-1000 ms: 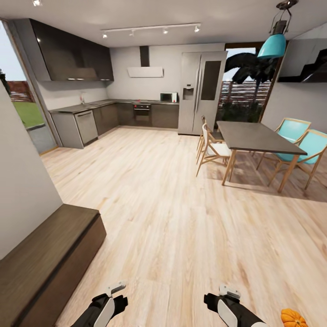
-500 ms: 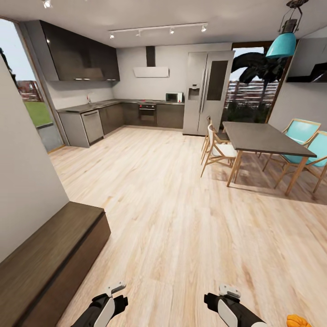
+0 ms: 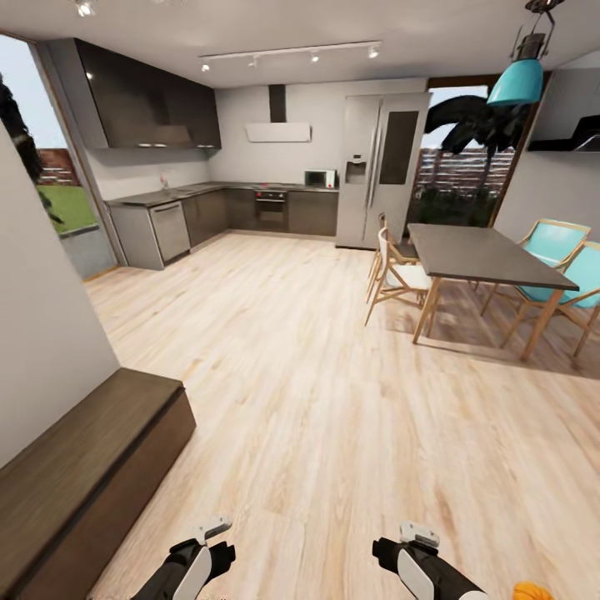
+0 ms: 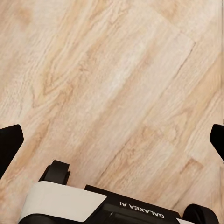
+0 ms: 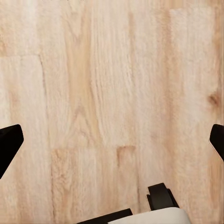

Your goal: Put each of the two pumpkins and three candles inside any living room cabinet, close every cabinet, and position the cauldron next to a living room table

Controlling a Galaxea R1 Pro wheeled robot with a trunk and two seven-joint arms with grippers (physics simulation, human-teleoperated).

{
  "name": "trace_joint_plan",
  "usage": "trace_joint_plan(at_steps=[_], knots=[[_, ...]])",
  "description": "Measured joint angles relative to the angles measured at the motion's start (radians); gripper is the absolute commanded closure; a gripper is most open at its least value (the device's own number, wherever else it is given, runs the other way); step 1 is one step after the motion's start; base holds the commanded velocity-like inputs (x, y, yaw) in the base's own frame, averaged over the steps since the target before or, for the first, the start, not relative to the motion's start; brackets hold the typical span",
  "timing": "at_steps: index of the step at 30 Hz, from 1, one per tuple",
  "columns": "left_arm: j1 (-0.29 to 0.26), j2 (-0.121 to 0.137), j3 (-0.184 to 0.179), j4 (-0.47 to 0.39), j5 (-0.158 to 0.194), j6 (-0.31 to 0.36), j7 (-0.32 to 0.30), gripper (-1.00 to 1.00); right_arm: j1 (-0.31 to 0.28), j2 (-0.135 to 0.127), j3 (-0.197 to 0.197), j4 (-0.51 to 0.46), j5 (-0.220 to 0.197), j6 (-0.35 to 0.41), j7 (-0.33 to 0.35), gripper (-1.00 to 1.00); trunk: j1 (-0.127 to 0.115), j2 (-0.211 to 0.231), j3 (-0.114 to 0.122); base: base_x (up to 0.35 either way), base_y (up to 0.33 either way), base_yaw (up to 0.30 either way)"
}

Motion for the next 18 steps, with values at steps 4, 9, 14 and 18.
trace_joint_plan(at_steps=[4, 9, 14, 18], knots=[[0.000, 0.000, 0.000, 0.000, 0.000, 0.000, 0.000, -1.00, 0.000, 0.000, 0.000, 0.000, 0.000, 0.000, 0.000, -1.00, 0.000, 0.000, 0.000, 0.000, -0.167, 0.269], [-0.001, 0.000, 0.000, 0.000, 0.000, 0.000, -0.001, -1.00, 0.000, 0.001, 0.000, 0.000, 0.001, 0.000, 0.000, -1.00, 0.000, 0.000, 0.000, 0.000, -0.028, 0.288], [0.000, 0.000, 0.000, 0.000, -0.001, 0.000, -0.001, -1.00, 0.000, 0.001, 0.000, 0.000, 0.002, 0.000, 0.000, -1.00, 0.000, 0.000, 0.000, 0.000, -0.002, 0.291], [0.000, 0.000, 0.000, 0.000, -0.001, 0.000, -0.001, -1.00, 0.000, 0.000, 0.000, 0.000, 0.002, 0.000, 0.000, -1.00, 0.000, 0.000, 0.000, 0.000, 0.000, 0.291]])
